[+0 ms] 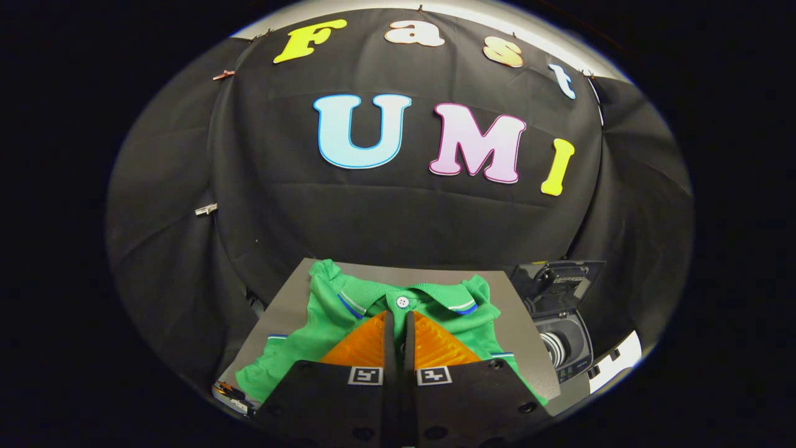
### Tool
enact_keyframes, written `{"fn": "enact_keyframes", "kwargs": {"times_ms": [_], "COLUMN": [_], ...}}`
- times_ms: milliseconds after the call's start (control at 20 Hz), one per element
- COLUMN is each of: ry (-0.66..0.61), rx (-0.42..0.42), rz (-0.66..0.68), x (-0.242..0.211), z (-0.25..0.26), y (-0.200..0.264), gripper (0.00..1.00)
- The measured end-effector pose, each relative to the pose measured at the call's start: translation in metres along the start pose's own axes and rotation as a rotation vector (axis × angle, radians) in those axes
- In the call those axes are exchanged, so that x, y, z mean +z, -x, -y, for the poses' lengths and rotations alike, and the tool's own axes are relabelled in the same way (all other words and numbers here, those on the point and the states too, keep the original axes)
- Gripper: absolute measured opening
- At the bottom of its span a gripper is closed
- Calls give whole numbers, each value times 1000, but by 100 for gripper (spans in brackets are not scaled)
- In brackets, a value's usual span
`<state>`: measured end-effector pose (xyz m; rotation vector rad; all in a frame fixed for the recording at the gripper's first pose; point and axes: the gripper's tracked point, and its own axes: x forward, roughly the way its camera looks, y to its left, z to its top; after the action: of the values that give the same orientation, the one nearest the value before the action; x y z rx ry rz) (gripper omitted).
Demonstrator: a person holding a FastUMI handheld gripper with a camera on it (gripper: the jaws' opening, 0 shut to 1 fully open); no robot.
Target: Put the clothes into the washing machine and then close the washing machine lid.
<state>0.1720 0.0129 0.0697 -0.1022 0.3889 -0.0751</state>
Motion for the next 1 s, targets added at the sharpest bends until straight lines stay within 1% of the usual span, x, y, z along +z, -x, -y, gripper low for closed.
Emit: {"fn": "enact_keyframes", "kwargs": {"times_ms": [200,500,750,1000], "ry": [-24,-33,-39,-38], "rx": [3,-42,-72,-82], "rz": [51,126,160,176], "x": [13,36,51,63], "z": [1,23,55,105], "y": [9,21,31,33], "gripper": [5,5,5,5]}}
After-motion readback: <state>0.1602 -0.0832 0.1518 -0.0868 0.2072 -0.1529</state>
